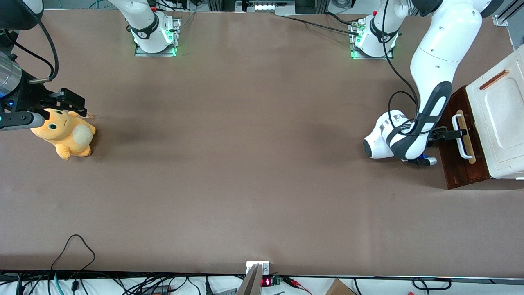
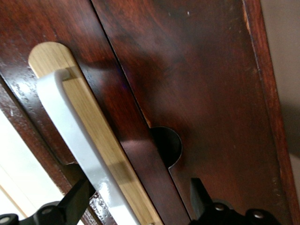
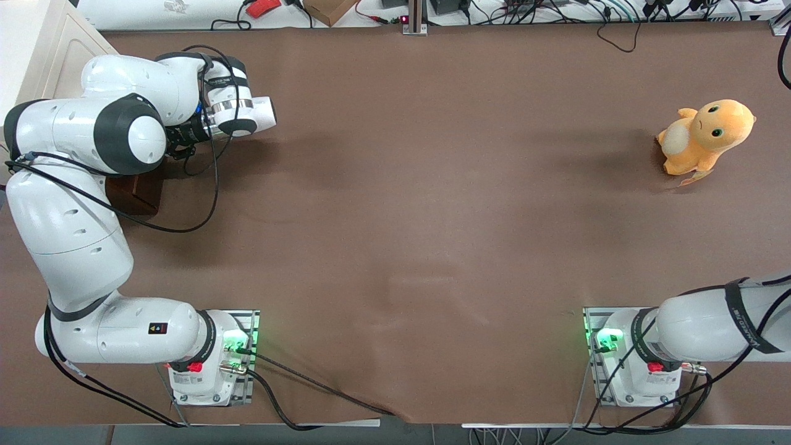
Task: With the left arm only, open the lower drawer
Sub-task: 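Align the left gripper around the white handle bar and close it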
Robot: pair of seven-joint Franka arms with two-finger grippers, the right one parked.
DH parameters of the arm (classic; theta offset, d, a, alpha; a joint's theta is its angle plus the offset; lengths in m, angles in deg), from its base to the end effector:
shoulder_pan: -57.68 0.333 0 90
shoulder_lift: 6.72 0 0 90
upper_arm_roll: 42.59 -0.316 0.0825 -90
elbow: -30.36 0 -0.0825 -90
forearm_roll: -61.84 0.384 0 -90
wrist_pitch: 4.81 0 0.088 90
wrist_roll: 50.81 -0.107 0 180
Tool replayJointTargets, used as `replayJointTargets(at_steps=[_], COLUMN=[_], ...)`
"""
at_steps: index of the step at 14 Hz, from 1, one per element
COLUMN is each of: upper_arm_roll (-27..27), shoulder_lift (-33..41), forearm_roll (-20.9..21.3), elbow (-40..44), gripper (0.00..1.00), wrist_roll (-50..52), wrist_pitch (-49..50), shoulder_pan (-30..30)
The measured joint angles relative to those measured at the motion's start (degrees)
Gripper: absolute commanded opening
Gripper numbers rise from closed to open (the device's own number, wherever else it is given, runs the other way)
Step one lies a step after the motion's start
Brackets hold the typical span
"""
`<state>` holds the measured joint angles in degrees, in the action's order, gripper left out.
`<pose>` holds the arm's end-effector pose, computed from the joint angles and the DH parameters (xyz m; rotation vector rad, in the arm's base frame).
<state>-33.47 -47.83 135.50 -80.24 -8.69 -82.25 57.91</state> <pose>0.5327 0.0372 0.1381 -1.6263 0.1273 0.4855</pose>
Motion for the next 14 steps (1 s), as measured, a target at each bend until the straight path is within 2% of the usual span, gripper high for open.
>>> replayJointTargets(at_steps=[4,10,14], upper_arm_roll=[0.0,0.0,0.0], shoulder_lift=[0.2,0.6,0.7], forearm_roll=[0.0,0.0,0.0], elbow=[0.0,0.0,0.0], gripper=[0.88,0.69,0.65], wrist_roll=[0.1,1.6,1.7], wrist_pitch=[0.0,0.0,0.0], shoulder_pan=[0.5,0.5,0.5])
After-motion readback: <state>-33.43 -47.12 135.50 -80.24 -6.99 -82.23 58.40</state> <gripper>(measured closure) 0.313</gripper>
